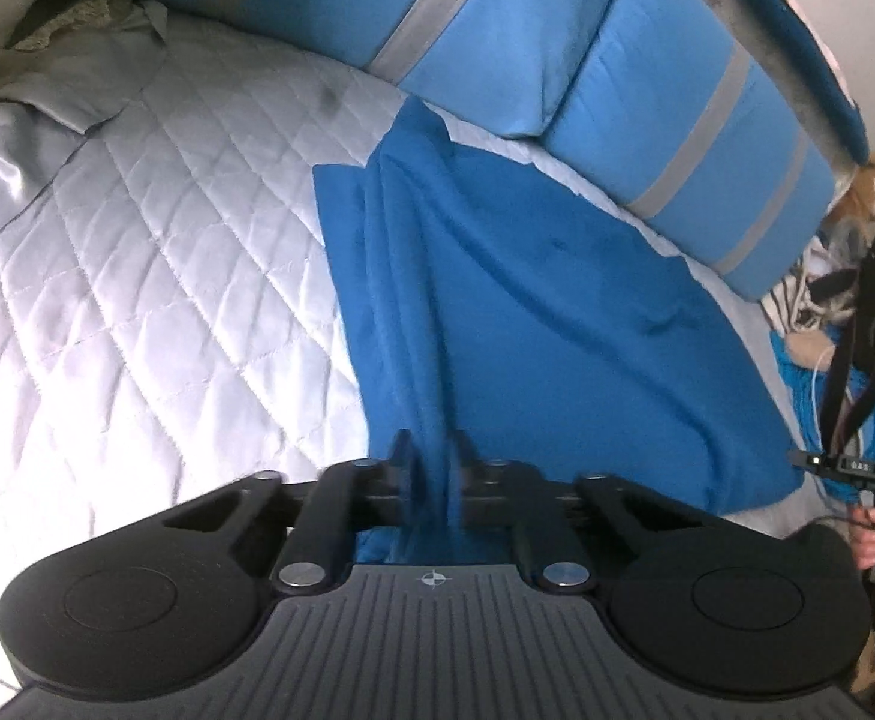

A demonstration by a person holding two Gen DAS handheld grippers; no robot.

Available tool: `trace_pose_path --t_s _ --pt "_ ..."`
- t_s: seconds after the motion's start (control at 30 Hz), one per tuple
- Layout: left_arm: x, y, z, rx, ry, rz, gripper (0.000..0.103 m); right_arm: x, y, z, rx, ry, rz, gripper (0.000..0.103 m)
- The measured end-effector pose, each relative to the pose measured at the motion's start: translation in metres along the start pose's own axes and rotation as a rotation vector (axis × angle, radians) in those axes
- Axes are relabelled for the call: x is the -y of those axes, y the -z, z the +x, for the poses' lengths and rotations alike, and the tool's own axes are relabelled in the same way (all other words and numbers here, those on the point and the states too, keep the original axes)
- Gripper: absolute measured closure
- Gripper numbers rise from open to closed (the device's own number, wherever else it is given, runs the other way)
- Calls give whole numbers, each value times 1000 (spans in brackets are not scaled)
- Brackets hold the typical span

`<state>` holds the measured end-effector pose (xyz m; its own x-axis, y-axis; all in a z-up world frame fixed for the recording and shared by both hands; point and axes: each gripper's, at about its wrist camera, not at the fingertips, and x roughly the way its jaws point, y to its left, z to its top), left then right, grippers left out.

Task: Fold clothes
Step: 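Close the left tool on the folded sweatshirt edge while the right tool closes beside it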

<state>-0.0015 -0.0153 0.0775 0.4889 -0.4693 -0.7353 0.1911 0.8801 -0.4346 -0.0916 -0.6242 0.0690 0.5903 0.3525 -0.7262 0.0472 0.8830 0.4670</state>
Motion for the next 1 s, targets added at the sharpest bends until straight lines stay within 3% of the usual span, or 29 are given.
trace_pose_path --t_s 0.03,0.07,0.2,0.37,0.43,0.47,0.5,0.53,0.6,0.83,1.0 --pt "-1 1 -3 4 -8 4 95 1 2 -1 -1 12 -2 93" --pt "-2 2 -5 5 -16 7 95 3 3 -3 2 20 7 96" --pt "-3 7 -10 -1 -45 24 96 9 3 -9 18 34 24 98" --pt "-6 9 -11 13 -19 10 93 9 3 -9 21 29 24 97" --pt "-11 10 -14 34 12 -12 89 9 3 -10 25 22 24 89" --pt "-13 11 -15 38 22 -11 85 9 3 -12 30 20 21 80" --pt "-13 13 -16 38 28 -1 81 9 4 -14 35 18 18 58" --pt "-13 15 -17 37 33 9 79 9 4 -15 40 17 15 45" --pt "-14 19 -20 37 45 29 77 10 5 -20 49 -9 -4 33" --pt "-13 33 -21 39 61 101 76 10 13 -22 18 -69 -54 31" --pt "-7 36 -18 47 41 171 77 6 20 -18 -20 -37 -169 31"
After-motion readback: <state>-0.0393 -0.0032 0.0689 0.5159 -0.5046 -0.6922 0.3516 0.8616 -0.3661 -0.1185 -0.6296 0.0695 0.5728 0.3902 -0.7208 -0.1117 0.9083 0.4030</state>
